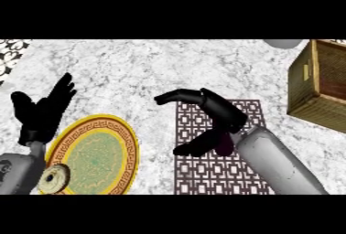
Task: Pick the eggplant from the placemat and place it in the basket
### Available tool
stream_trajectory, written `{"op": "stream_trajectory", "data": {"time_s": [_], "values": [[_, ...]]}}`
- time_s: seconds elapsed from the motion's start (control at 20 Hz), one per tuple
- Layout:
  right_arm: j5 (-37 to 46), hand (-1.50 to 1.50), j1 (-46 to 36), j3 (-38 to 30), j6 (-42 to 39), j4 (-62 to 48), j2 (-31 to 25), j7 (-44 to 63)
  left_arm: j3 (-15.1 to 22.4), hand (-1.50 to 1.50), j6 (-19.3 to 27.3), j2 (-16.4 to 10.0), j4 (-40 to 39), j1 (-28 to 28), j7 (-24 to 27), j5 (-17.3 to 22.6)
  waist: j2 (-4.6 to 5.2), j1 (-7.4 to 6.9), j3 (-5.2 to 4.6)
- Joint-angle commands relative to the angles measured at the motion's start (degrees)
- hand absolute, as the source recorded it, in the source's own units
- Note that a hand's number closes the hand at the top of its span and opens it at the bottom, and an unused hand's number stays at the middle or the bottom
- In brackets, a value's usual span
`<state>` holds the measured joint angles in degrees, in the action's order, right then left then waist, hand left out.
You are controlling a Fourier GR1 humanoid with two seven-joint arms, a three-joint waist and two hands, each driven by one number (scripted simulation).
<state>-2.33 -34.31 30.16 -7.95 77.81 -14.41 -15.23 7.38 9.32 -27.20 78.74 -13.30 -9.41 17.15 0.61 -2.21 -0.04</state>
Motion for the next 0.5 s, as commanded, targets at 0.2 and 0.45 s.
{"op": "stream_trajectory", "data": {"time_s": [0.2,0.45], "values": [[3.8,-1.5,-12.3,1.3,-1.1,0.6,7.1,25.9,-2.0,0.0,-1.0,1.6,-3.9,-0.9,1.1,-0.2,-0.8,2.39,-0.09],[9.6,-1.5,-25.9,0.0,-9.6,-4.4,-4.5,36.8,-1.2,0.0,-1.0,1.2,-0.4,0.8,-1.2,0.1,-1.27,1.34,-0.16]]}}
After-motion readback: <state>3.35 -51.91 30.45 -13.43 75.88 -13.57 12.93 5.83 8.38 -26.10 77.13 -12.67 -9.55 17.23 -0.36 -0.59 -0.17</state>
